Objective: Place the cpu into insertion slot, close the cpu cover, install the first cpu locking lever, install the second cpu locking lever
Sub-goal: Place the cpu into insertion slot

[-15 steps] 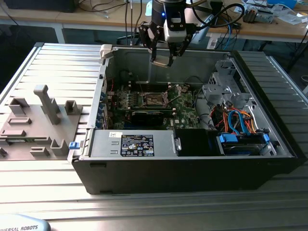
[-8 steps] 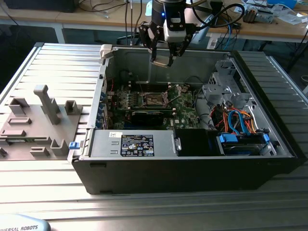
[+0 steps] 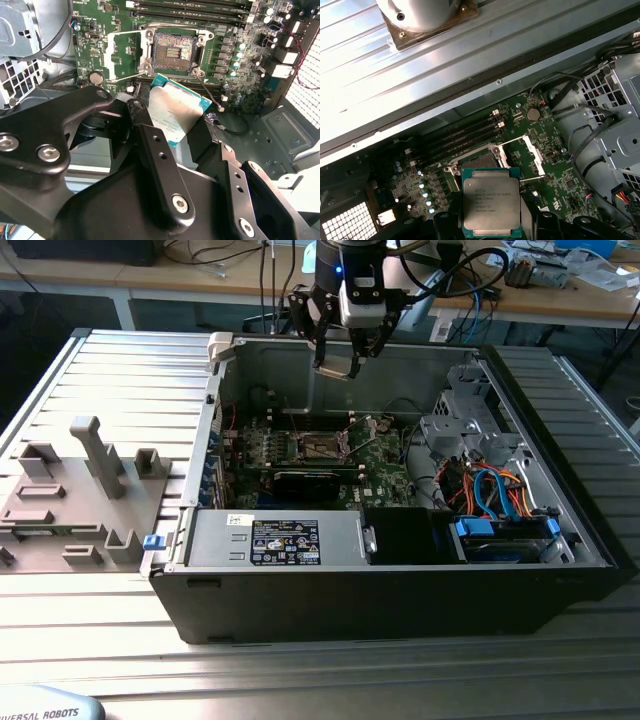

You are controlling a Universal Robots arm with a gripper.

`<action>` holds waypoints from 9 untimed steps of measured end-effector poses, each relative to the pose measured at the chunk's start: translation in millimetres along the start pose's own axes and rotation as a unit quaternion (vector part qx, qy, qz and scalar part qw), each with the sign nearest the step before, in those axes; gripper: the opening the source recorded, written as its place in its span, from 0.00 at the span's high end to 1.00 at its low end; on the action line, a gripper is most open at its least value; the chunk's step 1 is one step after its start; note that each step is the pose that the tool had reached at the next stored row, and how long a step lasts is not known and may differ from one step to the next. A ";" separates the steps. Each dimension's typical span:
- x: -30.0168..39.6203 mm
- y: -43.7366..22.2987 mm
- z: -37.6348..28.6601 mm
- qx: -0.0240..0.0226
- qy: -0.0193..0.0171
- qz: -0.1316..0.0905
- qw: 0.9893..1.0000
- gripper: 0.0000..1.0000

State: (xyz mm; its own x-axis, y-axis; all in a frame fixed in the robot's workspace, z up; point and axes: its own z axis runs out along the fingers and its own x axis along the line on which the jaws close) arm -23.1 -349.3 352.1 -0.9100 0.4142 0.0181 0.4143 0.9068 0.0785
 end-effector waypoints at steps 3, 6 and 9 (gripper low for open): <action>0.0 0.0 0.0 0.000 0.000 0.001 1.000 0.46; 0.0 0.0 0.0 0.000 0.000 0.003 1.000 0.46; 0.0 0.0 0.0 0.000 0.000 0.006 1.000 0.46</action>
State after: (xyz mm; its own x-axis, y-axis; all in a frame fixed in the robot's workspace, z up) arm -23.1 -349.3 352.1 -0.9053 0.4244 0.0181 0.4244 0.9021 0.0785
